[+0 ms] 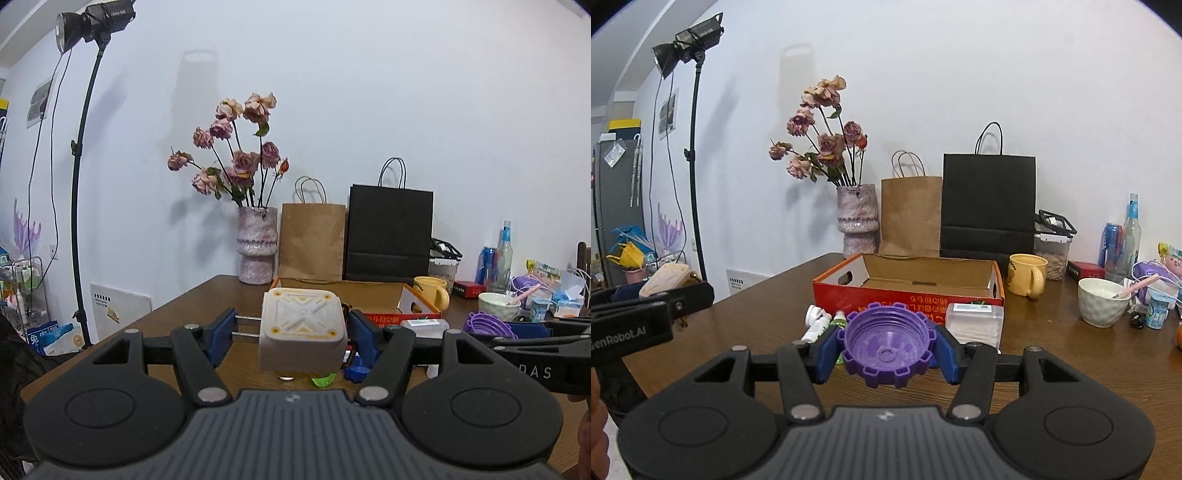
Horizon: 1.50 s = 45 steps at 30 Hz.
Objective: Organize rigid objects
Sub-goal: 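Carry the plug adapter and purple cap over the open cardboard box with both tools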
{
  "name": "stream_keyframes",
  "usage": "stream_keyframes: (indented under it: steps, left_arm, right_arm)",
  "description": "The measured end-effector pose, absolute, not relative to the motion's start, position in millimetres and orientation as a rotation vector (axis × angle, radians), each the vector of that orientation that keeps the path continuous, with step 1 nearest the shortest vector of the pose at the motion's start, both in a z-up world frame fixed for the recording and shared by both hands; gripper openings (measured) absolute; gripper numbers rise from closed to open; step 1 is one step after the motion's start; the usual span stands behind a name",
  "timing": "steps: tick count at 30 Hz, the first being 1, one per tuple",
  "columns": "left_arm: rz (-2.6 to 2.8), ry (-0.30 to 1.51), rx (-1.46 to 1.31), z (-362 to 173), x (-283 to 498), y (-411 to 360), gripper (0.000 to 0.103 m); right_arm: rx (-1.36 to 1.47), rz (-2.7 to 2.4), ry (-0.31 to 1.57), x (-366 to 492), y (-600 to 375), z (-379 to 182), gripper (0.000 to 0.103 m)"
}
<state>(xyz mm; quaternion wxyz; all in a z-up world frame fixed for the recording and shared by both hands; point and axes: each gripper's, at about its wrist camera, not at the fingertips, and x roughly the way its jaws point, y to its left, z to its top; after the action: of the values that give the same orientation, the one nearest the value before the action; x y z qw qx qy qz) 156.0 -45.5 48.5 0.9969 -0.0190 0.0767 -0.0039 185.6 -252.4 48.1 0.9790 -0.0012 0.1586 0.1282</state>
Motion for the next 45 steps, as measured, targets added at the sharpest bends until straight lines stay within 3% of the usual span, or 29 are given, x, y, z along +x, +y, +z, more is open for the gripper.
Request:
stream_keyframes:
  steps: [17, 45]
  left_arm:
    - [-0.005, 0.159, -0.044, 46, 171, -44, 0.067]
    - [-0.076, 0.236, -0.052, 46, 322, -45, 0.067]
  right_arm:
    - [0.006, 0.250, 0.333, 200, -255, 46, 0.054]
    - [0.043, 0.230, 0.394, 358, -272, 40, 0.054]
